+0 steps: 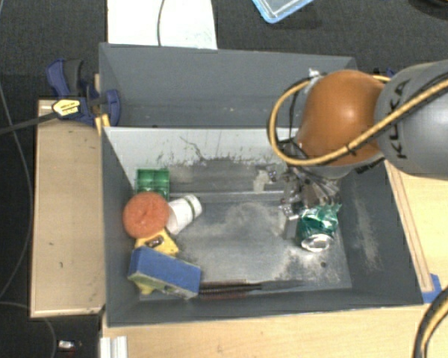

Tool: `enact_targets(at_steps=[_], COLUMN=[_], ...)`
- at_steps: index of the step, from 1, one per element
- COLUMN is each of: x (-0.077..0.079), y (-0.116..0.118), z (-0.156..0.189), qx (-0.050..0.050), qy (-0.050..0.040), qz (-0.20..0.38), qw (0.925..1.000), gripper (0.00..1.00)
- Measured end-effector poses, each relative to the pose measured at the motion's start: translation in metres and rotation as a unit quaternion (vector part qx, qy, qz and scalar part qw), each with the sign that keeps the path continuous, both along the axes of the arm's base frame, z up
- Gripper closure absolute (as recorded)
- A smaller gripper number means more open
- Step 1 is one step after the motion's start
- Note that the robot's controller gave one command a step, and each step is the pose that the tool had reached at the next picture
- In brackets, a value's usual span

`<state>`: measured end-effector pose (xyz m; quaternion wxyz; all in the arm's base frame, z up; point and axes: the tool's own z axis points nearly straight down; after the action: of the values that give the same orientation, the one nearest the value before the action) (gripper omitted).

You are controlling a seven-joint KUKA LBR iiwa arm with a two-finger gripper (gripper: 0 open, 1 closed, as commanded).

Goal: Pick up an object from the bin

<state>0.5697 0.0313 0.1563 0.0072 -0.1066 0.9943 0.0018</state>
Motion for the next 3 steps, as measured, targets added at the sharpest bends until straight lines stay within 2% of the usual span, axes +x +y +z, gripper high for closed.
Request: enact_targets(at_steps=[1, 2, 3], x=[0.008, 0.01, 0.016], y=[-0.026, -0.055, -0.116], z=[-0.021, -0.061, -0.083], qx=[0.0, 0.0, 0.001], qy=[0.0016, 0.0001, -0.0035], qz=[-0.028, -0.058, -0.053], qw=[0.9996, 0.9983, 0.9986], gripper=[0.0, 0.0, 0.0])
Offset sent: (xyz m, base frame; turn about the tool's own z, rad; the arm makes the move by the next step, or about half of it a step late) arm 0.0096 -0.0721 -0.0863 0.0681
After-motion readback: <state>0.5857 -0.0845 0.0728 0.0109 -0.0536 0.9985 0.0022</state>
